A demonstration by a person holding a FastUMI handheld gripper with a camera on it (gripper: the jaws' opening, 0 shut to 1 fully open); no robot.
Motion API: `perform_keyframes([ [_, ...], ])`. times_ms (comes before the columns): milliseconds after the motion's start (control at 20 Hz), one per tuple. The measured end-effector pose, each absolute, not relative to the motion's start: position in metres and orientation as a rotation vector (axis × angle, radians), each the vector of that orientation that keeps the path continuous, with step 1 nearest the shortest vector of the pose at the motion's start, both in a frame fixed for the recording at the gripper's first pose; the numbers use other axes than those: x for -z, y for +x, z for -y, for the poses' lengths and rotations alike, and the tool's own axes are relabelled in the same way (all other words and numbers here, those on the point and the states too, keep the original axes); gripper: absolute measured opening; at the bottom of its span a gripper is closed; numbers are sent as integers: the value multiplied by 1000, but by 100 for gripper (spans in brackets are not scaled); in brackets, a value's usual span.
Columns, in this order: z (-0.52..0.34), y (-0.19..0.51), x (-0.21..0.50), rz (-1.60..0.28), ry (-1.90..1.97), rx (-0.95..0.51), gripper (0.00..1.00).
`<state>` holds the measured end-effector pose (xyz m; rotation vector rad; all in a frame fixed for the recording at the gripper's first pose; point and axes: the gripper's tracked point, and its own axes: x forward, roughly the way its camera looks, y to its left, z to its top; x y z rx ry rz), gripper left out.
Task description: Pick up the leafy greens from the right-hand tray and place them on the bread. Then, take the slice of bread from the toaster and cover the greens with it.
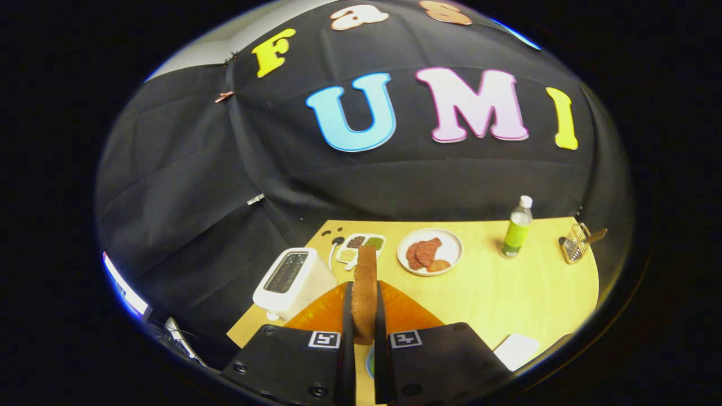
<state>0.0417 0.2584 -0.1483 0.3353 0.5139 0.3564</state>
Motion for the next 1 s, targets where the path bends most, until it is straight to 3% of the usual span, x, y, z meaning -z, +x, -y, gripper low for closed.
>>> perform_keyframes([
  [500, -248, -8, 252, -638, 555, -316, 17],
  [1000, -266, -10, 342, -765, 600, -318, 17],
])
